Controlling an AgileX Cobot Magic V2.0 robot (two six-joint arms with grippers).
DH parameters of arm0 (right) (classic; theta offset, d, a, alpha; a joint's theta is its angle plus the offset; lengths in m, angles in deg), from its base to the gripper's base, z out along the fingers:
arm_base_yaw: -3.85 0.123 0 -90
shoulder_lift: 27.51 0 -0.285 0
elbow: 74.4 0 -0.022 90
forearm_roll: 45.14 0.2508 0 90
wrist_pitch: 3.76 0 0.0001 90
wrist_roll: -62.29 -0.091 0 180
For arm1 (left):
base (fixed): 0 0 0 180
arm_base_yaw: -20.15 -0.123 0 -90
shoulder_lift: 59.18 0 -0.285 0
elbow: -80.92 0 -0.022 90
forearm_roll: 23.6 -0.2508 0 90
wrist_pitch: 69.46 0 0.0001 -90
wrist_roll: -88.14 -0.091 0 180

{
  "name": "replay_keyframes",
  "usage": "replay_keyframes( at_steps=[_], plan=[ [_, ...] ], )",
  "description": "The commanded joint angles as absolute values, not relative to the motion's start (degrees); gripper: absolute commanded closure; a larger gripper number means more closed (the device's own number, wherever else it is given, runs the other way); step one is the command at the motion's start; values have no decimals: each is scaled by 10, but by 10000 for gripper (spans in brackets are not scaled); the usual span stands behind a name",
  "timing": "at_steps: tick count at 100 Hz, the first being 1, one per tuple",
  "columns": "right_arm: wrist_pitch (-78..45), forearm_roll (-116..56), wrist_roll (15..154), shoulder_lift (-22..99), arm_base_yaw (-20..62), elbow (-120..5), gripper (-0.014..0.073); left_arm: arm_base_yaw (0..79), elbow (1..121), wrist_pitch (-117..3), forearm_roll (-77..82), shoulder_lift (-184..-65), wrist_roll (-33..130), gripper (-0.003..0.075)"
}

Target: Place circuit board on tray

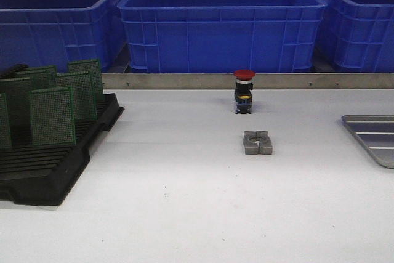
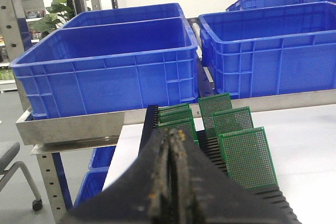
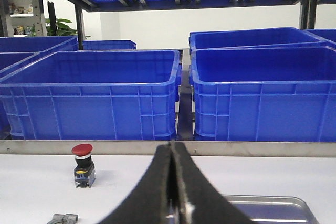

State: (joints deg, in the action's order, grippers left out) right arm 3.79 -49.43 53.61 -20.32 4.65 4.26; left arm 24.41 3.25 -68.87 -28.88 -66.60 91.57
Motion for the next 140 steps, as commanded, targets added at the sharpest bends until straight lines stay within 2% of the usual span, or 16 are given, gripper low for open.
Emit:
replay_keyframes(
  at_steps=[1, 47, 64, 92, 114, 140],
  plan=[
    [84, -494, 536, -215, 47, 35, 662, 243, 34, -734, -287, -646, 921, 738],
    [84, -494, 536, -215, 47, 35, 662, 243, 58, -728, -257, -649, 921, 738],
    [84, -494, 536, -215, 47, 35, 662, 243, 148, -631, -236, -679, 921, 738],
    [84, -494, 536, -215, 47, 35, 662, 243, 365, -440, -243, -837, 908, 738],
    [84, -494, 536, -215, 47, 35, 662, 243, 514, -307, -242, -988, 833, 738],
    [84, -494, 536, -215, 47, 35, 662, 243, 578, -274, -236, -1106, 833, 738]
  ],
)
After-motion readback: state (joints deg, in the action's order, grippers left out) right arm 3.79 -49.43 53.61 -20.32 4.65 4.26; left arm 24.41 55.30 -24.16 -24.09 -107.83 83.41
